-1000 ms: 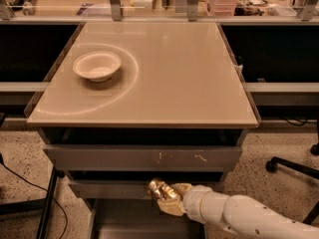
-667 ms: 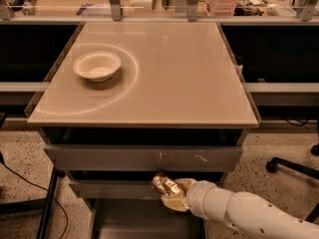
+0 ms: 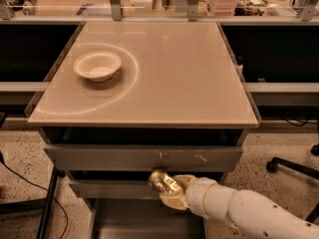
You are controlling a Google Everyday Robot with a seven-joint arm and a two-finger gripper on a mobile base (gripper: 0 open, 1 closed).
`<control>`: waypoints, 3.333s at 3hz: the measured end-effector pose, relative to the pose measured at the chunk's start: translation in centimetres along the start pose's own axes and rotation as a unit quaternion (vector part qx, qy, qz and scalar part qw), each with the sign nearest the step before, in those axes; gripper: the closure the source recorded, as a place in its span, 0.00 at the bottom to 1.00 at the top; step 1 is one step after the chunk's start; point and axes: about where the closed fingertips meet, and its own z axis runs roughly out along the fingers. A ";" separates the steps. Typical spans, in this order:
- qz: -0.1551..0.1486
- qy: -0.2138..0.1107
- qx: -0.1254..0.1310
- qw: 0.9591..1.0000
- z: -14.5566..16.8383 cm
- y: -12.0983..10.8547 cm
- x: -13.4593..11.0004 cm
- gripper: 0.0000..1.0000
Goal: Pick orange can from bottom drawer and place on counter
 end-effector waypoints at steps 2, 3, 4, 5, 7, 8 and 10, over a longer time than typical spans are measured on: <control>-0.099 0.011 0.031 0.995 -4.1 0.5 -12.5 1.00; -0.150 0.017 0.061 0.987 -6.0 -0.3 -18.7 1.00; -0.150 0.018 0.061 0.987 -6.0 -0.3 -18.7 1.00; -0.132 0.025 0.060 0.989 -6.3 0.4 -17.3 1.00; -0.154 0.031 0.110 0.981 -10.6 1.5 -19.5 1.00; -0.203 0.029 0.127 0.970 -12.0 1.4 -23.0 1.00; -0.277 0.018 0.107 0.955 -10.3 -0.7 -28.6 1.00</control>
Offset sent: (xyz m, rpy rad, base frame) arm 0.0508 0.0517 0.2288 -0.3038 -0.2536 0.1164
